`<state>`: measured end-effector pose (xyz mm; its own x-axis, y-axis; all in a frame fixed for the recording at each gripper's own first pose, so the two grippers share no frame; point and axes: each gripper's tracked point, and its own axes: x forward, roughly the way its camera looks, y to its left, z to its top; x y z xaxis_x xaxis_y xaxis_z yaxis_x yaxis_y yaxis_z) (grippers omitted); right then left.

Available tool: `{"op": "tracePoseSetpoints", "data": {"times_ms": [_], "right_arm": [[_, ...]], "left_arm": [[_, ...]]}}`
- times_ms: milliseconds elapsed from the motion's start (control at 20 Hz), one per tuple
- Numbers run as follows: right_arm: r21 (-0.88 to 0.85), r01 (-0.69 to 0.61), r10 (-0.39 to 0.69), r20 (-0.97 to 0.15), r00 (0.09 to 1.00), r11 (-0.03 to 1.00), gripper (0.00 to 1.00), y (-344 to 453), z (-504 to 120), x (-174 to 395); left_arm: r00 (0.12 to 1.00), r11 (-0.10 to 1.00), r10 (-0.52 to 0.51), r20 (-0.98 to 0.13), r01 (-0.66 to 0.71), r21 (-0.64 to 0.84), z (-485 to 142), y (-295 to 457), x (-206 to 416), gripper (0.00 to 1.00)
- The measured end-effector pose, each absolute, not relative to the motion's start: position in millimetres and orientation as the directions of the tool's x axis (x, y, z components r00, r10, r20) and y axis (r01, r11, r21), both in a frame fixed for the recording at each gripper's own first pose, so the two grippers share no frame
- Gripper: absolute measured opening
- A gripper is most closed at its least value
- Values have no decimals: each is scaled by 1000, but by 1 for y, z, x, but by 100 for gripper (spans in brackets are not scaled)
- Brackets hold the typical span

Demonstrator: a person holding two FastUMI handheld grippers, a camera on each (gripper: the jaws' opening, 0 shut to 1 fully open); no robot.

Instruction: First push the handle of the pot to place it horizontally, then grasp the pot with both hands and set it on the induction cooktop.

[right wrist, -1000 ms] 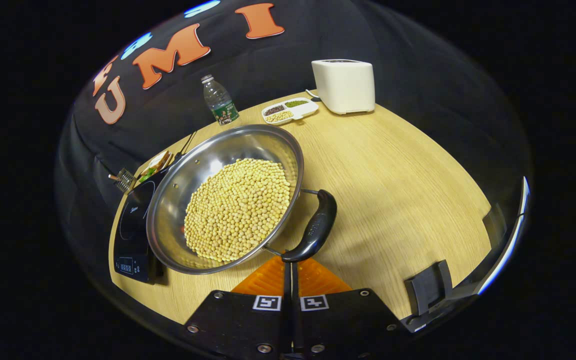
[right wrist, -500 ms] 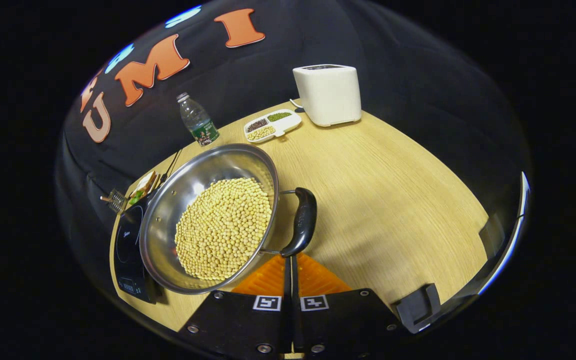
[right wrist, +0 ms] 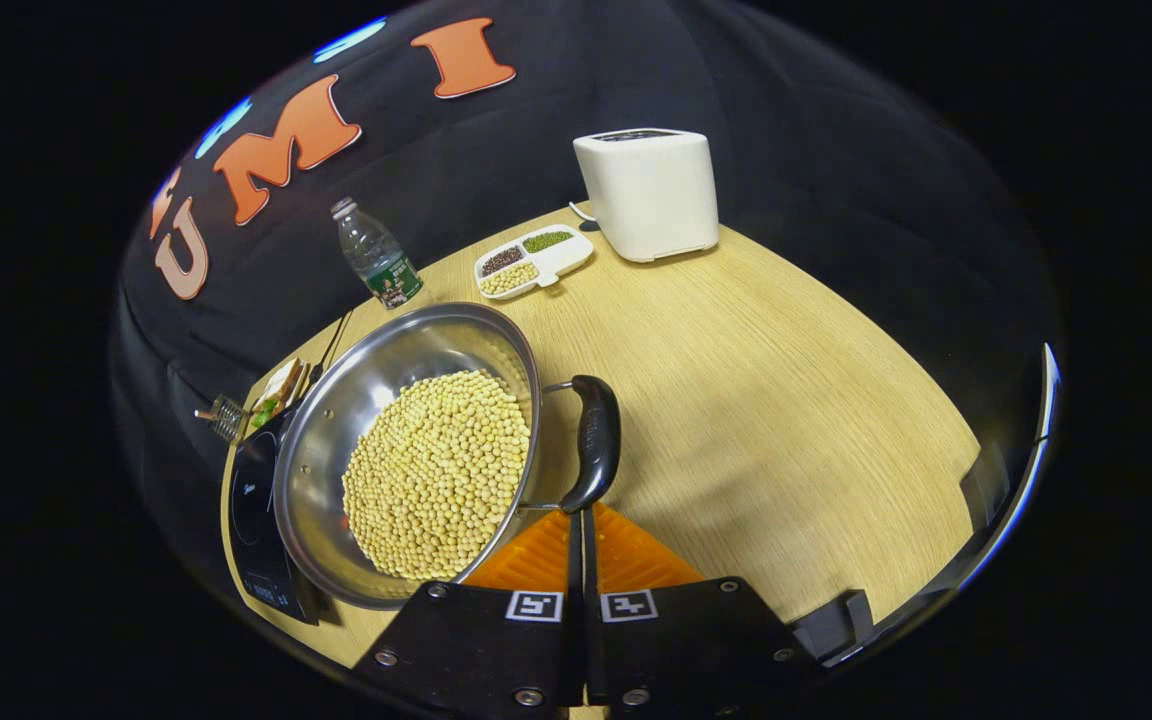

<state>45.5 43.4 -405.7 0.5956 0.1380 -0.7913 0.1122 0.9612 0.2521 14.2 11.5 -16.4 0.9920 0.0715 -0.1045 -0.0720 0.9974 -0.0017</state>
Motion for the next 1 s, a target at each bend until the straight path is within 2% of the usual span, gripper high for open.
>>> {"op": "tracePoseSetpoints", "data": {"times_ms": [400,1000], "right_arm": [[226,123,110,-797,594,966,0,42,-406,72],[202,109,98,-796,598,973,0,41,-407,106]], "left_arm": [[989,998,58,-134,-58,2,-36,-1,28,99],[965,996,-65,-254,47,-75,-118,-81,59,99]]}}
